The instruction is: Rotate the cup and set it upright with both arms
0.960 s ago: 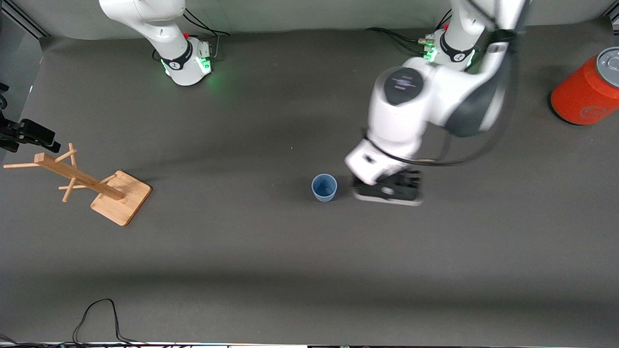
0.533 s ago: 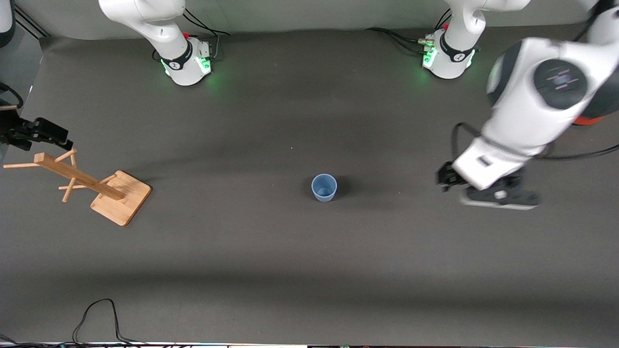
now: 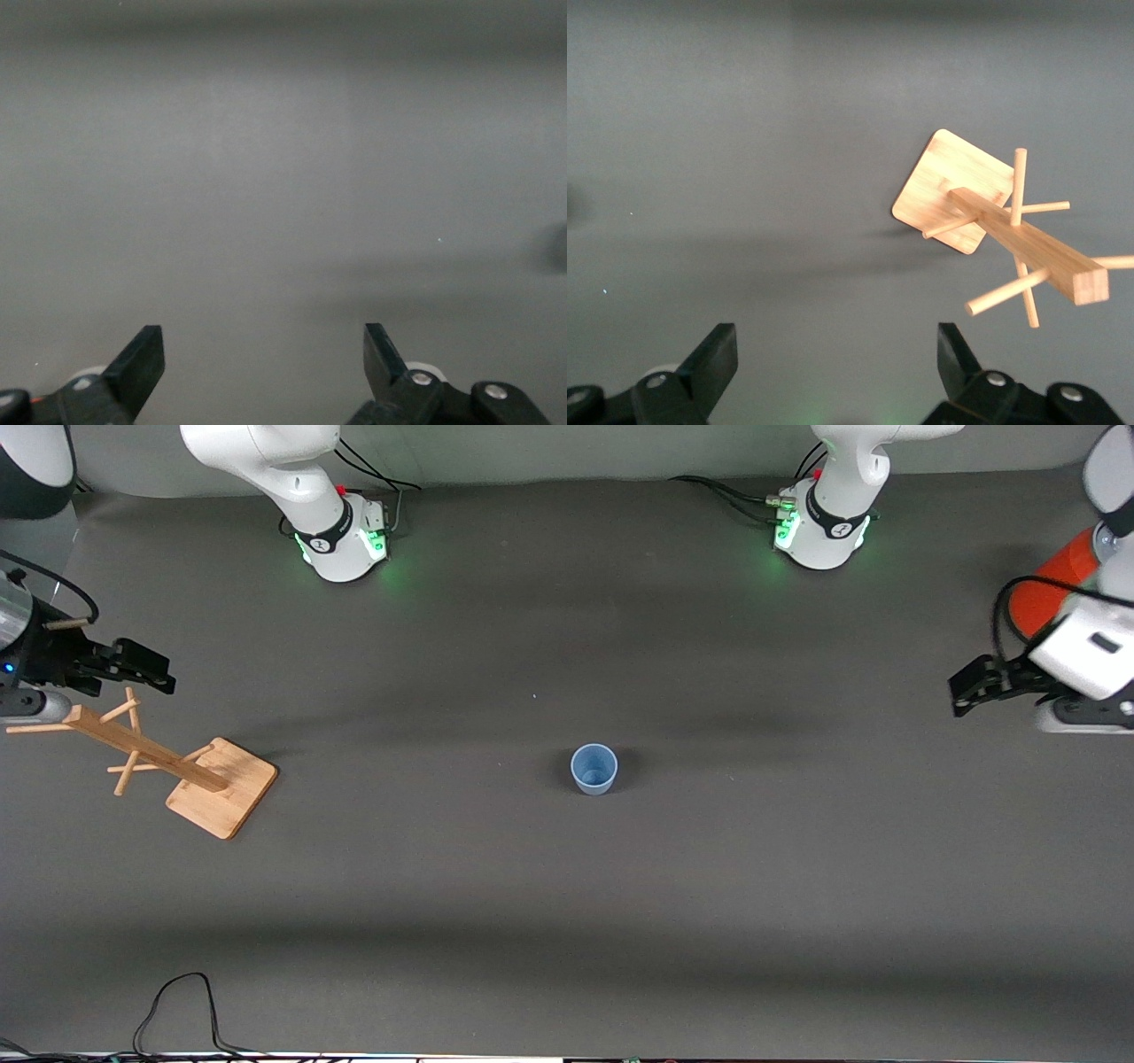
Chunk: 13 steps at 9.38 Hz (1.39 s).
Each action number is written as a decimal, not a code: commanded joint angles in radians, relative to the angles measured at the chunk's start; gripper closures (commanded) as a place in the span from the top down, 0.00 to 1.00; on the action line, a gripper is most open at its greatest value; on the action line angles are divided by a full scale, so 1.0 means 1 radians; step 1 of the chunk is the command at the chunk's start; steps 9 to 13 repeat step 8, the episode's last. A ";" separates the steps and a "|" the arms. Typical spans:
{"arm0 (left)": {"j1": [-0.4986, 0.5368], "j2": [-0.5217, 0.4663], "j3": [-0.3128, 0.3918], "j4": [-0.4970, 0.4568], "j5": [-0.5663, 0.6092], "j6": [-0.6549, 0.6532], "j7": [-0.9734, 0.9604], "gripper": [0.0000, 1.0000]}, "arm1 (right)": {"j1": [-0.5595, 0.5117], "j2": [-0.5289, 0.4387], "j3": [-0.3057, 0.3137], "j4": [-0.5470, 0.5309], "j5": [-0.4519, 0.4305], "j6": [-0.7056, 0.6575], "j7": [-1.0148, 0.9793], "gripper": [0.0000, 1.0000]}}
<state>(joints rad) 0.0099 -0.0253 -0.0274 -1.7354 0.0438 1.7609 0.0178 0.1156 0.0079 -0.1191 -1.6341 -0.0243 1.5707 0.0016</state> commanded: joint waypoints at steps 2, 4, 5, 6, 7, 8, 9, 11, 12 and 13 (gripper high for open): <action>-0.022 -0.015 0.026 -0.015 -0.012 -0.012 0.034 1.00 | 0.001 0.001 -0.004 0.003 0.003 0.009 0.008 1.00; -0.041 -0.010 0.026 -0.007 -0.005 -0.014 0.030 1.00 | -0.001 0.000 -0.005 0.002 0.003 0.008 0.008 1.00; -0.044 -0.005 0.026 -0.006 -0.004 -0.014 0.028 1.00 | -0.001 0.001 -0.005 0.003 0.004 0.008 0.008 1.00; -0.042 -0.001 0.026 -0.004 -0.004 -0.014 0.028 1.00 | -0.002 0.003 -0.005 0.002 0.006 0.008 0.009 1.00; -0.042 0.022 0.023 0.013 0.001 -0.015 0.025 1.00 | -0.002 0.006 -0.004 0.007 0.006 0.008 0.009 1.00; -0.044 0.036 0.023 0.039 0.001 -0.052 0.025 1.00 | -0.004 0.015 -0.005 0.010 0.007 0.009 0.009 1.00; -0.044 0.036 0.023 0.039 0.001 -0.052 0.025 1.00 | -0.004 0.015 -0.005 0.010 0.007 0.009 0.009 1.00; -0.044 0.036 0.023 0.039 0.001 -0.052 0.025 1.00 | -0.004 0.015 -0.005 0.010 0.007 0.009 0.009 1.00; -0.044 0.036 0.023 0.039 0.001 -0.052 0.025 1.00 | -0.004 0.015 -0.005 0.010 0.007 0.009 0.009 1.00; -0.044 0.036 0.023 0.039 0.001 -0.052 0.025 1.00 | -0.004 0.015 -0.005 0.010 0.007 0.009 0.009 1.00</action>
